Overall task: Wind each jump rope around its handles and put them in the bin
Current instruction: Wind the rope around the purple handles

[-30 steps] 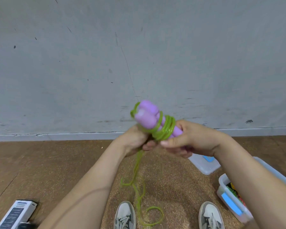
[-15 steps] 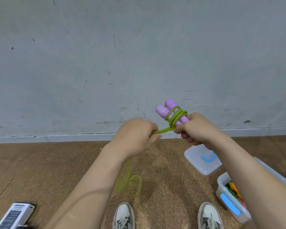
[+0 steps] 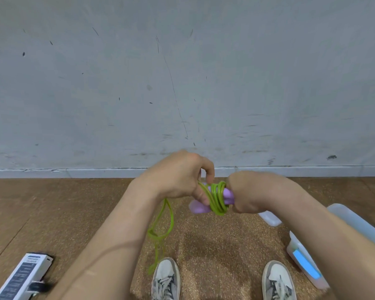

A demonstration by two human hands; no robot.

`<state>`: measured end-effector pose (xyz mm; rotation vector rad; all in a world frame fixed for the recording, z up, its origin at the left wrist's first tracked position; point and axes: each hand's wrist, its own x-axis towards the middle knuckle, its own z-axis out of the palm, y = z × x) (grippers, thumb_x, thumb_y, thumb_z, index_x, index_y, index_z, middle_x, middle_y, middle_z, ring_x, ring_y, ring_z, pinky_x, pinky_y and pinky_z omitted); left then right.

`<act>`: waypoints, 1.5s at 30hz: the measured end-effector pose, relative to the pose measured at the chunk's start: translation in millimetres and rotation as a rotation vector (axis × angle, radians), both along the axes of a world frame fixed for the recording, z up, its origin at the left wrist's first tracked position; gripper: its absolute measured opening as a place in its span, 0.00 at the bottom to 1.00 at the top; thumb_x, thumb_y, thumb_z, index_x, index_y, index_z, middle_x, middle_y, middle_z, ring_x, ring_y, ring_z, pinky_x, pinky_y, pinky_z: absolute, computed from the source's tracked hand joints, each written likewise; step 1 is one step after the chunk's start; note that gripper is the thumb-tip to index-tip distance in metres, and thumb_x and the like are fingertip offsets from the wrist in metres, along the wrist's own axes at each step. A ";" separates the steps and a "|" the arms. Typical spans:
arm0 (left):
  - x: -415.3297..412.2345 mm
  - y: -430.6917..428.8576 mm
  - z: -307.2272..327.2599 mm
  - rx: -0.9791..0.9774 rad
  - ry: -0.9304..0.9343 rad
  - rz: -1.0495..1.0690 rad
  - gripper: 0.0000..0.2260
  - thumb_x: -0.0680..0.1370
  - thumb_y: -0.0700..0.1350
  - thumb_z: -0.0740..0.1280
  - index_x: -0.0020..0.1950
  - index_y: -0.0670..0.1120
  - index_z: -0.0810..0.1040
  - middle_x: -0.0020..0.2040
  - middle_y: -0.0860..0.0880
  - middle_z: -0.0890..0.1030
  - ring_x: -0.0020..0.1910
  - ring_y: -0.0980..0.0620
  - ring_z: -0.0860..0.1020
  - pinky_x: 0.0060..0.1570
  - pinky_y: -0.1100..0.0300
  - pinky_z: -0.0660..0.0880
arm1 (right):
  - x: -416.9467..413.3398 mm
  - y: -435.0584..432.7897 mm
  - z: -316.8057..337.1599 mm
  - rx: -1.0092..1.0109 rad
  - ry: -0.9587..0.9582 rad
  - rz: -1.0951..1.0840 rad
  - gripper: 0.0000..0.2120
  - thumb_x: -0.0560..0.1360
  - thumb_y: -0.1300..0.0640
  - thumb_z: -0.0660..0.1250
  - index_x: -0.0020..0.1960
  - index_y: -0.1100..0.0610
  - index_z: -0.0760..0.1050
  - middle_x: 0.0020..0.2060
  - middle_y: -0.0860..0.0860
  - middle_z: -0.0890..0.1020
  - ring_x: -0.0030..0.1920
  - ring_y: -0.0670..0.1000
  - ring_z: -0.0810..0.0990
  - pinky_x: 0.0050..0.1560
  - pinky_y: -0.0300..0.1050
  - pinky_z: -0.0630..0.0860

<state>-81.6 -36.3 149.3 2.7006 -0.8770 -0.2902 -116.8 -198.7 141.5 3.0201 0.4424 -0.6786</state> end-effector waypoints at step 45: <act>-4.6 0.2 8.3 0.045 -0.220 0.031 0.10 0.71 0.56 0.72 0.49 0.54 0.83 0.35 0.55 0.78 0.40 0.53 0.76 0.41 0.59 0.74 | 24.4 -14.2 -23.8 0.303 -0.111 -0.327 0.04 0.73 0.55 0.63 0.41 0.54 0.71 0.33 0.49 0.73 0.40 0.56 0.76 0.41 0.43 0.72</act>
